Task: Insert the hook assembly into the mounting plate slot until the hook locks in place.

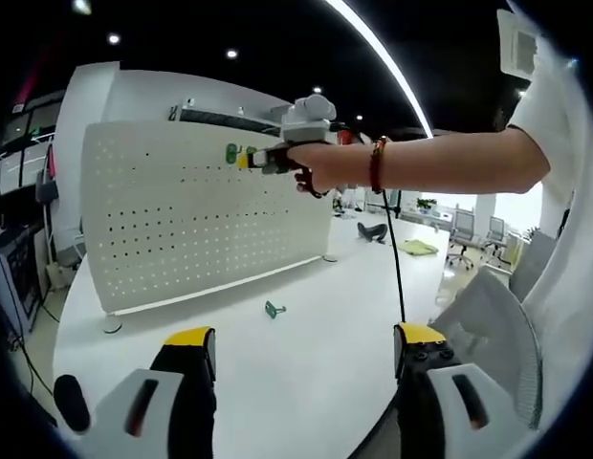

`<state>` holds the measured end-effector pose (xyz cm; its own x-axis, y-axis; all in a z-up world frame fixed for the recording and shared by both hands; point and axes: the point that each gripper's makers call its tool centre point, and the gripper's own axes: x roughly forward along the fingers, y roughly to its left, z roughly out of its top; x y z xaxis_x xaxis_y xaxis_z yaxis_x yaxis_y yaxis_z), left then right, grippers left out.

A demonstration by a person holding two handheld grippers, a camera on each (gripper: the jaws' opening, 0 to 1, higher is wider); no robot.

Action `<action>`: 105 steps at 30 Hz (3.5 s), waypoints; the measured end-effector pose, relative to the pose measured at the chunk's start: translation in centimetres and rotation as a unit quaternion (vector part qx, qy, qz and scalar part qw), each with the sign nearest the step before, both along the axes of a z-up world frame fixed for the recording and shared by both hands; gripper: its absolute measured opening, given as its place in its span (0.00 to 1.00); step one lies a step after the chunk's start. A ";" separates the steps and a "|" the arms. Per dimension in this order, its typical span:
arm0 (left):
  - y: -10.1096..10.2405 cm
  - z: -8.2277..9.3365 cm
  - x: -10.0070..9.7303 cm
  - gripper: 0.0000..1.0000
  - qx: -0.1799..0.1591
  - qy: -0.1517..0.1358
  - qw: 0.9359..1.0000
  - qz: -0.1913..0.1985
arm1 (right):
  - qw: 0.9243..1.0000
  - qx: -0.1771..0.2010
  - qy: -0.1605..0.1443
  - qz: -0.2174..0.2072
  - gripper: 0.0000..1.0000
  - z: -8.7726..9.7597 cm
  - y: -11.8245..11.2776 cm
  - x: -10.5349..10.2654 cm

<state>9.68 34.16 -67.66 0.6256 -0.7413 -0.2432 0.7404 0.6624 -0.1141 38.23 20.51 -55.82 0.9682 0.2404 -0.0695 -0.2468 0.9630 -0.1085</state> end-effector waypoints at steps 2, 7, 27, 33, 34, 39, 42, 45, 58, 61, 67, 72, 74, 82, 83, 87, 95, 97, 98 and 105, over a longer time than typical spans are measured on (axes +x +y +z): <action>-0.2 0.2 0.0 0.78 -0.002 -0.001 1.000 -0.002 | 1.000 0.001 0.002 0.005 0.14 -0.2 -0.1 -0.3; -0.9 0.5 -0.2 0.79 -0.001 -0.006 1.000 -0.010 | 1.000 0.002 0.006 0.014 0.15 -0.6 -0.2 -1.1; -2.3 0.8 -1.1 0.78 0.009 -0.007 1.000 -0.010 | 0.998 0.023 0.024 0.046 0.27 -2.6 -1.5 -4.0; -3.0 0.9 -1.1 0.77 0.010 -0.006 1.000 -0.011 | 0.998 0.032 0.021 0.052 0.28 -2.8 -2.2 -4.9; -3.1 0.8 -1.1 0.77 0.011 -0.006 1.000 -0.012 | 0.998 0.033 0.022 0.055 0.28 -2.9 -2.2 -5.1; -3.8 1.0 -1.1 0.77 0.007 -0.005 1.000 -0.017 | 0.996 0.040 0.031 0.067 0.30 -3.9 -2.5 -6.0; -4.1 0.7 -1.1 0.77 0.015 -0.001 1.000 -0.022 | 0.995 0.044 0.039 0.076 0.33 -4.5 -2.8 -6.5; -4.2 0.7 -1.1 0.77 0.009 0.002 1.000 -0.023 | 0.995 0.048 0.040 0.075 0.34 -4.8 -3.4 -6.9; -4.3 0.8 -0.3 0.76 0.022 -0.003 0.999 -0.027 | 0.995 0.051 0.040 0.080 0.40 -6.0 -4.2 -9.3; -4.5 0.8 0.1 0.76 0.016 0.002 1.000 -0.026 | 0.994 0.063 0.048 0.081 0.41 -6.8 -4.3 -9.8; -5.1 -0.1 0.5 0.76 0.017 0.010 0.999 -0.029 | 0.992 0.064 0.055 0.089 0.42 -7.8 -4.3 -10.5; -5.2 -0.7 0.4 0.76 0.017 0.018 0.999 -0.029 | 0.992 0.066 0.058 0.091 0.43 -8.3 -4.4 -11.0; -5.2 -1.1 0.4 0.76 0.022 0.022 0.999 -0.030 | 0.991 0.068 0.063 0.092 0.43 -8.7 -4.5 -11.3; -5.7 -2.3 0.0 0.75 0.029 0.039 0.998 -0.037 | 0.990 0.072 0.081 0.089 0.43 -10.4 -5.2 -12.2; -5.8 -2.4 -0.1 0.75 0.030 0.040 0.998 -0.039 | 0.990 0.073 0.082 0.088 0.43 -10.5 -5.2 -12.3; -6.1 -2.6 -0.1 0.75 0.033 0.043 0.998 -0.044 | 0.989 0.076 0.087 0.088 0.42 -11.0 -5.4 -12.5; -6.5 -2.6 0.3 0.73 0.034 0.047 0.998 -0.040 | 0.988 0.084 0.095 0.083 0.41 -11.9 -5.8 -12.8; -6.6 -2.8 0.4 0.72 0.038 0.049 0.997 -0.040 | 0.988 0.090 0.095 0.082 0.40 -12.1 -5.9 -12.8; -6.7 -2.8 0.4 0.71 0.039 0.050 0.997 -0.041 | 0.988 0.090 0.095 0.080 0.40 -12.1 -5.9 -12.9; -7.4 -3.1 0.4 0.69 0.044 0.054 0.997 -0.046 | 0.988 0.098 0.098 0.071 0.40 -12.8 -6.5 -13.4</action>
<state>10.12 26.75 -70.79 0.5222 -0.7677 -0.3714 0.7854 0.6026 -0.1415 24.86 14.04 -68.67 0.8961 0.4010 -0.1903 -0.3795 0.9145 0.1402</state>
